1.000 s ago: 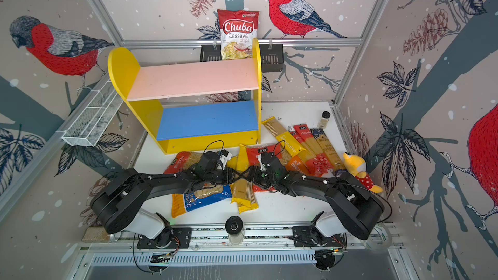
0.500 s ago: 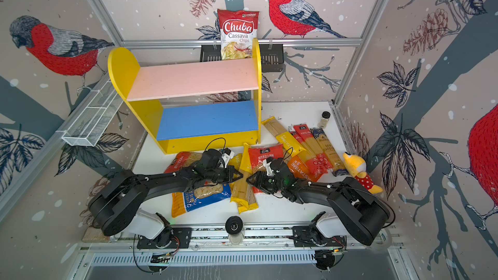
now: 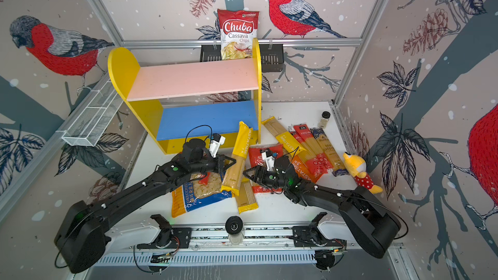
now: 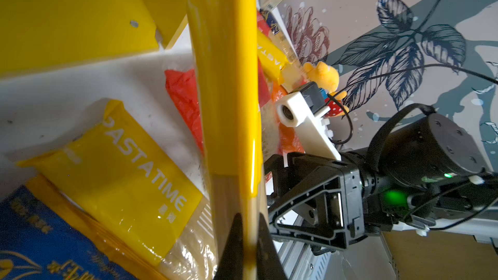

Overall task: Arrange pasta packages on shelves
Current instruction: Pick up the pasta bag from the pasta bag.

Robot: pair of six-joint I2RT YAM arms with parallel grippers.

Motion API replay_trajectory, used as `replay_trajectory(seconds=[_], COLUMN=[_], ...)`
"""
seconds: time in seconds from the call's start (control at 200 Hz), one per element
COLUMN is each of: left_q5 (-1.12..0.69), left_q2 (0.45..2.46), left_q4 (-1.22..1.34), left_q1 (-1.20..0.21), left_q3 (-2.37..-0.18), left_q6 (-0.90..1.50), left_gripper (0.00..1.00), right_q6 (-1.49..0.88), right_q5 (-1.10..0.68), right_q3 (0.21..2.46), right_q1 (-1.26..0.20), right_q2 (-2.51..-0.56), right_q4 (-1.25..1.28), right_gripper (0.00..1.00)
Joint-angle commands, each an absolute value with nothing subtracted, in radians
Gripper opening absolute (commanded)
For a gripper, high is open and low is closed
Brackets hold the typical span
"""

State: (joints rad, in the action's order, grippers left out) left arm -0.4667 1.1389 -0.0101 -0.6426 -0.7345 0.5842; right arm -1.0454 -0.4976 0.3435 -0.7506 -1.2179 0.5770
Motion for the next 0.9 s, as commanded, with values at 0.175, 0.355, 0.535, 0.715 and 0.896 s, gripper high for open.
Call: replay_trajectory(seconds=[0.175, 0.355, 0.535, 0.715, 0.896], left_q5=[-0.481, -0.484, -0.537, -0.582, -0.627], left_q2=[0.999, 0.969, 0.969, 0.979, 0.991], left_q4=[0.207, 0.338, 0.387, 0.461, 0.551], left_q1=[-0.641, -0.637, -0.615, -0.587, -0.553], left_q3=[-0.736, -0.755, -0.784, -0.758, -0.734], left_q6=[0.585, 0.637, 0.652, 0.705, 0.768], left_gripper=[0.0, 0.0, 0.0, 0.0, 0.0], right_q6=[-0.907, -0.903, -0.9, -0.889, -0.892], right_q5=[-0.517, -0.549, -0.582, -0.643, -0.667], right_q3=[0.342, 0.397, 0.508, 0.614, 0.659], right_q1=[-0.743, -0.732, -0.711, -0.718, -0.725], right_q2=[-1.041, -1.039, -1.114, -1.171, -1.201], right_q4=[0.692, 0.782, 0.827, 0.845, 0.863], right_gripper=[0.86, 0.86, 0.82, 0.73, 0.59])
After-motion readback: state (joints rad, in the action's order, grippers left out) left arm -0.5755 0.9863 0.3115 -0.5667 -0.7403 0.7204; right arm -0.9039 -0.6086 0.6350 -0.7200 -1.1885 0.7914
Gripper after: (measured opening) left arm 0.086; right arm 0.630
